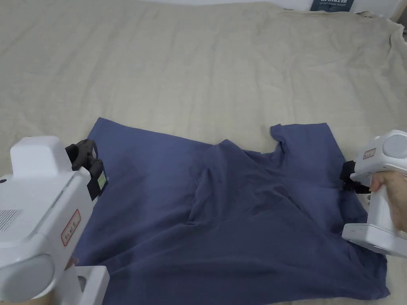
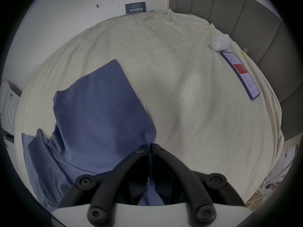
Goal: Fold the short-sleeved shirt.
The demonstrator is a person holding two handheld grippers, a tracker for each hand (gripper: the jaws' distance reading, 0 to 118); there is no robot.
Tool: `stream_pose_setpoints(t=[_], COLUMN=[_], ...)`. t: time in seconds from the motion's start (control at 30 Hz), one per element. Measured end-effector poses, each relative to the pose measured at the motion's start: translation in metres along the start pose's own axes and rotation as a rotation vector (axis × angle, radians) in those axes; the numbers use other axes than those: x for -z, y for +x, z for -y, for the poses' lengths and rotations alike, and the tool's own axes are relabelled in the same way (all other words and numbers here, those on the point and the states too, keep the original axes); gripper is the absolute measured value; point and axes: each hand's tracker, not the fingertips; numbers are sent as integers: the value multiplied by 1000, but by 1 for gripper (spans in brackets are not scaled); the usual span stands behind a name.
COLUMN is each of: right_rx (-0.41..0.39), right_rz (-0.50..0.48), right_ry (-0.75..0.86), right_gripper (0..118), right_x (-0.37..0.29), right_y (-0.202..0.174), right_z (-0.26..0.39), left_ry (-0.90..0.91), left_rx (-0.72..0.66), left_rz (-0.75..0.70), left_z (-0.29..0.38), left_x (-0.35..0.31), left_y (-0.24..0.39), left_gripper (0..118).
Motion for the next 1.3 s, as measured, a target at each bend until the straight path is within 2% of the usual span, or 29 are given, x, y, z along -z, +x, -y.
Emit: stream_pose_setpoints(t=[0.13,0.2,0.27,0.3,0.33,0.37,0.73,0.87,1.1,1.2,1.3], right_rx=[-4,-20,-38,-42,-45,-37,-98,-129,-157,-158,-148], right_rz=[-24,-35,-50,-58,-89,-116,-160,-154,-124,-117,-119], right_ry=[11,33,61,70,81,93,145,134,109,103,103], right_gripper=[2,2,2,2,2,2,2,2,2,2,2], right_x=[-13,-24,-35,-40,-46,-51,-88,-85,-70,-66,-63], right_y=[5,5,8,9,10,12,12,1,-6,-7,-6], right_z=[-3,-3,-4,-4,-5,-7,-16,-12,-13,-13,-14], left_ry=[-44,-75,-90,-109,-142,-148,-465,-566,-688,-717,-753], left_rx=[-71,-115,-136,-149,-157,-152,31,92,139,183,195], left_rz=[43,86,93,90,85,81,-9,-76,-76,-67,-77], left_z=[-13,-23,-36,-42,-50,-58,-107,-98,-60,-48,-38], left_x=[11,23,36,43,52,62,217,259,307,314,318], left_y=[-9,-16,-21,-23,-27,-31,-65,-59,-55,-54,-52], left_gripper=[3,18,70,90,109,113,114,114,113,102,78])
